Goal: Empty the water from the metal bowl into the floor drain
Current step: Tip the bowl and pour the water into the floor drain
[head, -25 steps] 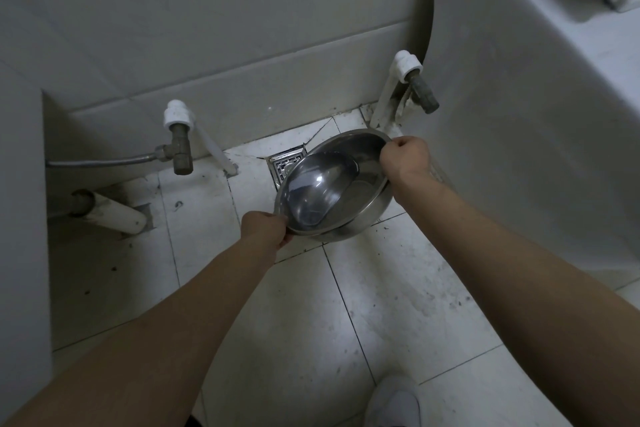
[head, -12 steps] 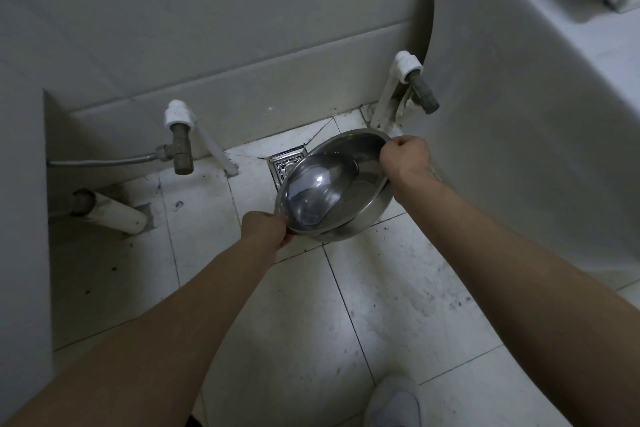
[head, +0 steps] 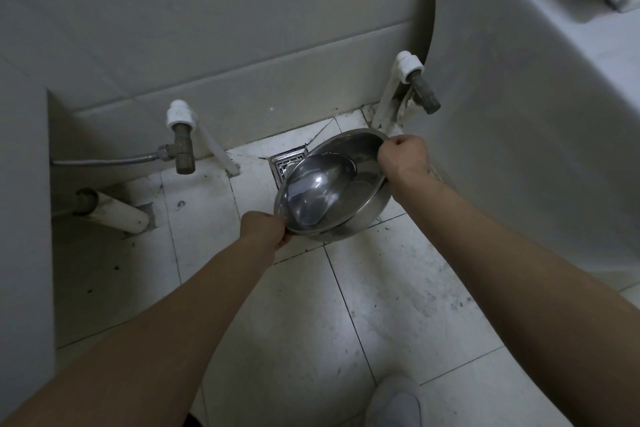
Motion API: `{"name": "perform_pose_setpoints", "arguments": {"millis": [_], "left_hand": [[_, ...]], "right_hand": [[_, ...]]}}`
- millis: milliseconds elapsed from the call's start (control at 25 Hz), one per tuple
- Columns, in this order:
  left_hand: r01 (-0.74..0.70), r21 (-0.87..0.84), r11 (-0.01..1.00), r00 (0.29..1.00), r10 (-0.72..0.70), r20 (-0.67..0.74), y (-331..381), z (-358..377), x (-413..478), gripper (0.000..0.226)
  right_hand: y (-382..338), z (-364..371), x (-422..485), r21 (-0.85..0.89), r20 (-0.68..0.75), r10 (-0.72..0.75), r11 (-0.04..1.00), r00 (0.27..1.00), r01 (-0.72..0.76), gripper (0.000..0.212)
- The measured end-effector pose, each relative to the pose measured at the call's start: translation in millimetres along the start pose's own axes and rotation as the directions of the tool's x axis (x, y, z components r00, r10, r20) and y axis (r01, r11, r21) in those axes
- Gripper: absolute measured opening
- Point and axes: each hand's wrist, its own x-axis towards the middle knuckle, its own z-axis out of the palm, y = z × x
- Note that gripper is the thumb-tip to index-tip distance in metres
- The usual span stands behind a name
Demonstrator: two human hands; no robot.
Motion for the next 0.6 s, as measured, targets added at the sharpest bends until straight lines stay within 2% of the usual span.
{"name": "perform_pose_setpoints", "arguments": {"millis": [600], "left_hand": [[0.008, 0.0, 1.0, 1.0, -0.008, -0.006, -0.9, 2.3, 3.0, 0.018]], "right_hand": [[1.1, 1.7, 2.3, 0.008, -0.018, 0.013, 1.0, 1.0, -0.013, 0.024]]}}
